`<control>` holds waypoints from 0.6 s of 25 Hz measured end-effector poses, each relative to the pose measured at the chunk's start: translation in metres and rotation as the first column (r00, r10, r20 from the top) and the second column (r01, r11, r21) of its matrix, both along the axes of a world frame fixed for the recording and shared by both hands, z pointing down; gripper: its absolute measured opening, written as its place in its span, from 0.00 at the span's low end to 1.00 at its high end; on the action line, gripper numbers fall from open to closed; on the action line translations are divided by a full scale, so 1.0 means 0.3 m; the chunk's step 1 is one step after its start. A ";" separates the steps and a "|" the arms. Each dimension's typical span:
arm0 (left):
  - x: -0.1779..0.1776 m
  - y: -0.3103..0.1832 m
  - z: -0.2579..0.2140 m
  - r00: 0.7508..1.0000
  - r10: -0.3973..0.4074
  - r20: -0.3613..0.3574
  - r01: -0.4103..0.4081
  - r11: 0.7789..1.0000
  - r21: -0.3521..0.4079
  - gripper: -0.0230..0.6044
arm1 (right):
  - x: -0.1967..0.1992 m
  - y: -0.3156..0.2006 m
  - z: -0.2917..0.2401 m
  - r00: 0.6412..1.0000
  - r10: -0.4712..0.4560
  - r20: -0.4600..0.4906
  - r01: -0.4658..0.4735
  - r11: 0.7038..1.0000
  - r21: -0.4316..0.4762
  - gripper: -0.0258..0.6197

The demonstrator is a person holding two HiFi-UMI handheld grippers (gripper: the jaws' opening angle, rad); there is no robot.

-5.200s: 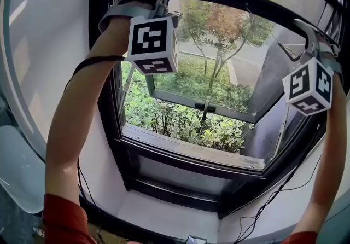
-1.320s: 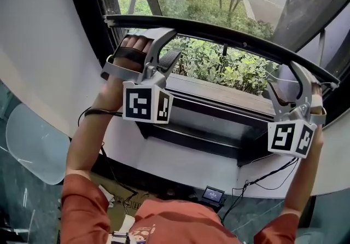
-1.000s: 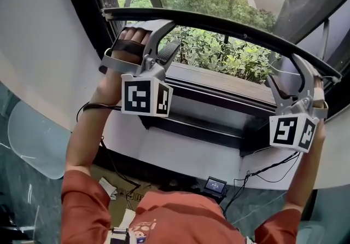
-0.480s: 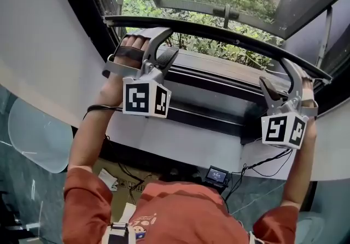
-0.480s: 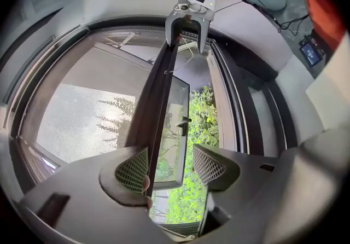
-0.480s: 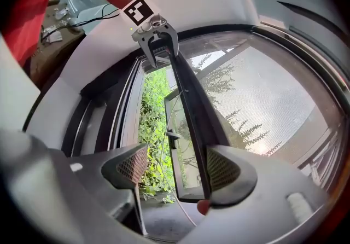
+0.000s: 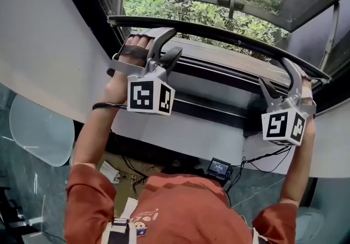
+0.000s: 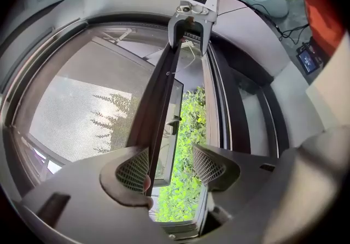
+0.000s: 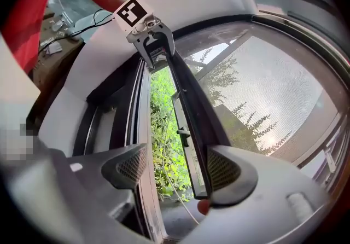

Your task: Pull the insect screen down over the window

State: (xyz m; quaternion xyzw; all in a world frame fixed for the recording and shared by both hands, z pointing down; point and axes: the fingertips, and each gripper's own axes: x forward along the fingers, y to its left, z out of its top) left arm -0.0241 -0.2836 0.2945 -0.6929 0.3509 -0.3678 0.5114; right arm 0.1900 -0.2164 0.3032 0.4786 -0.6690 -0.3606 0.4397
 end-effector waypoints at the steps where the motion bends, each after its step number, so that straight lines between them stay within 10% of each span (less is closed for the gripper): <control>1: 0.000 0.001 0.000 1.000 0.000 0.002 0.000 1.000 0.000 0.43 | 0.000 0.002 0.001 1.000 0.000 0.005 0.000 1.000 -0.005 0.56; 15: -0.004 0.018 0.150 0.998 -0.004 0.057 0.009 0.997 -0.081 0.43 | -0.006 0.032 0.151 0.998 0.002 0.055 0.003 0.995 -0.096 0.57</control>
